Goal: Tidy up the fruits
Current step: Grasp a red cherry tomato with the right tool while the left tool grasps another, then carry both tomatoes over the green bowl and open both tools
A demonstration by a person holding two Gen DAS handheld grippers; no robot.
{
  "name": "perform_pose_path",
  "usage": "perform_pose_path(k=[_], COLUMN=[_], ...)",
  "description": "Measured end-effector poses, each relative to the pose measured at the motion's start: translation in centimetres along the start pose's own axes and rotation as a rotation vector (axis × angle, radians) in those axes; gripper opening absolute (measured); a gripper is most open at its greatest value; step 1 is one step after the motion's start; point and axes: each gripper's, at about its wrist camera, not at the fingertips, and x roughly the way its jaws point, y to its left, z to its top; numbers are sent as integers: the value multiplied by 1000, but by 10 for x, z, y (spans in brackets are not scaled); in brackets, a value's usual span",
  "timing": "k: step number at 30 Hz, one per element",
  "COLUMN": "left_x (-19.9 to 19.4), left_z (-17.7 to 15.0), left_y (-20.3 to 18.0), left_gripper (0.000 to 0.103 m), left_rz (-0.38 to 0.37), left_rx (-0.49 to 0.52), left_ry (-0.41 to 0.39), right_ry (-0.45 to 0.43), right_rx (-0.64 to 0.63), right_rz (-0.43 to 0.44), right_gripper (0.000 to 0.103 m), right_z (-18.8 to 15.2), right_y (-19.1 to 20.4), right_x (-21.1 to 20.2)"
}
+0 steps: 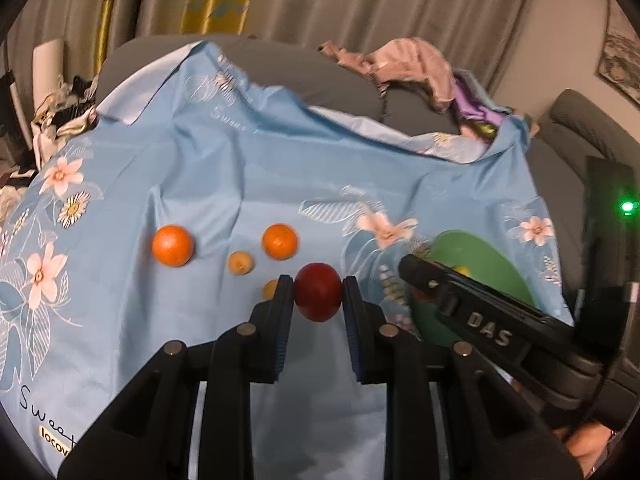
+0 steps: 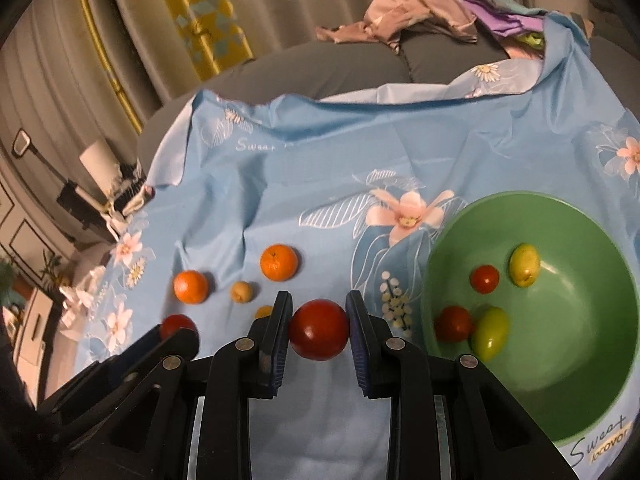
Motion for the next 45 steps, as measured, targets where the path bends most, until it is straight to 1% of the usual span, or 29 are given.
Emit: perform_pose_path(k=[3,8,12,14,17,20,21,22,23,24,27,29,31,33,36,39,42,45], left_x=[-10,-22,-21,-17,-9,2,6,12,18,23,34,43,53,63,74,82,89,94], left_z=[1,5,13,19,31,38,38,37,36,35,33,30,26,20,15,10,7,4], left_y=[-9,-25,-39,-49,-71,-89,-95,-101,-105,-110,-121,-125,-127,-131,-134,-139,-140,-141], left_gripper=[24,24,24,24,24,24,24,24,24,24,24,24,24,24,24,24,24,24], left_rz=[-8,-42,-56,-68,-105,-148,-172,-211,-227,-228,-238,-262,-257,-244,-262,-250,-271,-271], left_rx=[23,56,85,120,182,213,219,222,227,236,257,255,253,267,265,284,279,277], left_ry=[-29,-69,-66,-58,-50,-40,-35,-22,-7,4,13,43,74,102,144,162,187,201], right_ry=[-25,-75,-124,-156,-184,-216,-222,-228,-229,-228,-211,-202,-197,-188,-175,-160,-139,-113], right_rx=[13,35,51,66,108,179,195,219,244,261,324,369,397,414,434,447,465,491], right_rz=[5,12,16,22,10,-7,-12,-22,-34,-41,-58,-56,-60,-74,-78,-103,-140,-145], right_gripper=[30,30,30,30,30,30,30,30,30,30,30,30,30,30,30,30,30,30], right_z=[1,4,8,10,13,15,15,15,15,14,12,10,8,7,6,4,1,-1], right_y=[-3,-13,-23,-32,-50,-71,-75,-82,-88,-93,-108,-117,-123,-126,-131,-135,-139,-143], right_x=[-9,-28,-43,-50,-58,-66,-68,-70,-71,-71,-68,-66,-65,-62,-58,-55,-50,-42])
